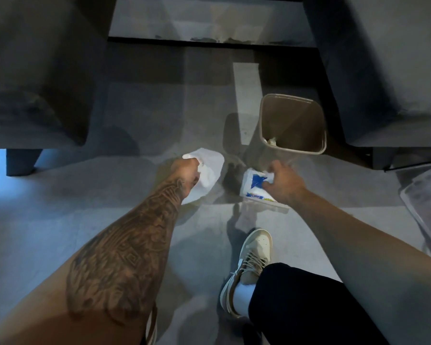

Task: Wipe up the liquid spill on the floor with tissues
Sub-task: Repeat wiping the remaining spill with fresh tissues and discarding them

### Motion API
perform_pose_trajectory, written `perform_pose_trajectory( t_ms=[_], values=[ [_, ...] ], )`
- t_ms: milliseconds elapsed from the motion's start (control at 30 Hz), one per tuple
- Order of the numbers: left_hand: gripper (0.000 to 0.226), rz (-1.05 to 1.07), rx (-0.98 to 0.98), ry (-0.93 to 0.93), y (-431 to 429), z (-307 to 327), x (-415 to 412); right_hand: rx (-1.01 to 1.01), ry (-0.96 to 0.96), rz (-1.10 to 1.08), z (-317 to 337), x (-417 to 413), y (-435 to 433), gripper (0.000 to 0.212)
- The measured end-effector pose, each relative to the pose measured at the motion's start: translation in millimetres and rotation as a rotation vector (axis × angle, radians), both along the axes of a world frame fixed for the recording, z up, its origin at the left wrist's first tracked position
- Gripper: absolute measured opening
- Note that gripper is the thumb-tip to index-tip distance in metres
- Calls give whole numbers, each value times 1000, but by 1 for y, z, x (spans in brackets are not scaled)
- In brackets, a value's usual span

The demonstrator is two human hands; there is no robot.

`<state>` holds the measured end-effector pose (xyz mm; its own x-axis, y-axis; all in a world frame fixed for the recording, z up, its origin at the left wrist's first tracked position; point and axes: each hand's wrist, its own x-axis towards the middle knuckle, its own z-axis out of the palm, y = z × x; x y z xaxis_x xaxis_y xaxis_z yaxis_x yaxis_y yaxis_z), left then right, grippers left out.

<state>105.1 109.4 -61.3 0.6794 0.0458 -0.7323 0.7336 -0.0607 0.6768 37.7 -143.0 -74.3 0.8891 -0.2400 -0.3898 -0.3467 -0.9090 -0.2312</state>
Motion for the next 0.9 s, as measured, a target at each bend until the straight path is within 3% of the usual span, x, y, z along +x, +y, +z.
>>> perform_pose_trajectory(
  t_ms=[167, 300, 433, 600, 833, 900],
  values=[
    [17, 91, -44, 25, -2, -10, -1, -314, 321, 284, -39, 4, -18, 47],
    [13, 69, -32, 30, -3, -11, 0, -266, 368, 191, -43, 9, -16, 46],
    [16, 36, -36, 32, -1, 2, -2, -186, 246, 53, -23, 15, -22, 40],
    [35, 7, 6, 25, 9, 35, -11, -281, 114, 83, 25, 12, -33, 37],
    [24, 27, 17, -41, 24, 87, -40, -183, -83, 79, 106, -1, -11, 34],
    [30, 37, 9, -47, 28, 102, -51, -120, -189, 48, 131, -4, 5, 32]
  ],
)
